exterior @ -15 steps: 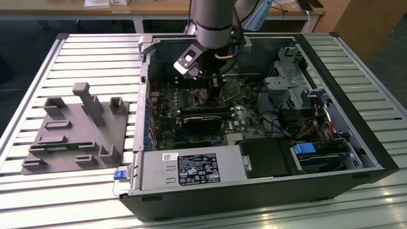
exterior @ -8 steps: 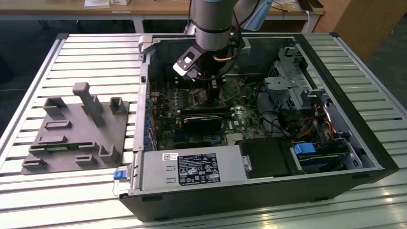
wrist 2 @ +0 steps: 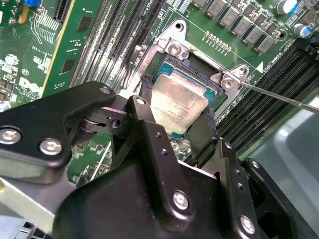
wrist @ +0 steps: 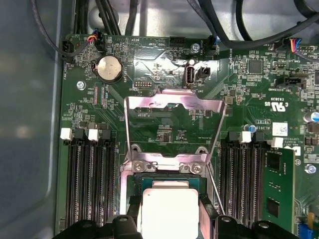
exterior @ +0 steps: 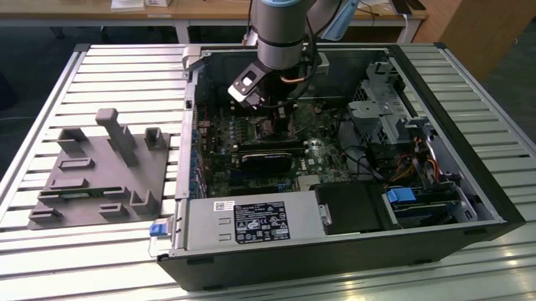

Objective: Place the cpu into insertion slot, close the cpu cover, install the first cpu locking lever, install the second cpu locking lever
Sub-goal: 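Place the cpu into insertion slot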

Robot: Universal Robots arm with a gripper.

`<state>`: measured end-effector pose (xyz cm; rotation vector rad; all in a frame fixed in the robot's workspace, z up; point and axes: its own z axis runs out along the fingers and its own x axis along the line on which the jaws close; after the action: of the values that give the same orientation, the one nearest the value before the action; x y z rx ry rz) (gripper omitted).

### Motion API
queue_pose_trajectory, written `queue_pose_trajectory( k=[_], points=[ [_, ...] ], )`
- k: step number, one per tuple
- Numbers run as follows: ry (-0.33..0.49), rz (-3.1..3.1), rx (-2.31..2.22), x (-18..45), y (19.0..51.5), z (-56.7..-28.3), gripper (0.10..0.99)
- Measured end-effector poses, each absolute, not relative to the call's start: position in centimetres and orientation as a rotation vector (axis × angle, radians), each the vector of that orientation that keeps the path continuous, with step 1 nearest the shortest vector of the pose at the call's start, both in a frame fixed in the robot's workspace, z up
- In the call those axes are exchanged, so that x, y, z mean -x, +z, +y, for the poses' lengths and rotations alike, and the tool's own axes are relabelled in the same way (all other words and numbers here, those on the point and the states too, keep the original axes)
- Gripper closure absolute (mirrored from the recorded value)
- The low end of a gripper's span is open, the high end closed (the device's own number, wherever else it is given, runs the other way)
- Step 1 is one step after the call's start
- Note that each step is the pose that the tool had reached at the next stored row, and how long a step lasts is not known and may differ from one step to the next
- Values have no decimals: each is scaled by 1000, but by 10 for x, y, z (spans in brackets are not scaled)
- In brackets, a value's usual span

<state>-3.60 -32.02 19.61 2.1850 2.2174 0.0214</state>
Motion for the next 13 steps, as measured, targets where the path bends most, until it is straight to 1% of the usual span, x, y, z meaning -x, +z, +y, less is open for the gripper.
queue_pose_trajectory(
  k=[12,13],
  points=[
    [21,2217,-2185,36,194,-320,549],
    [22,2217,-2185,36,194,-319,533]
  ],
)
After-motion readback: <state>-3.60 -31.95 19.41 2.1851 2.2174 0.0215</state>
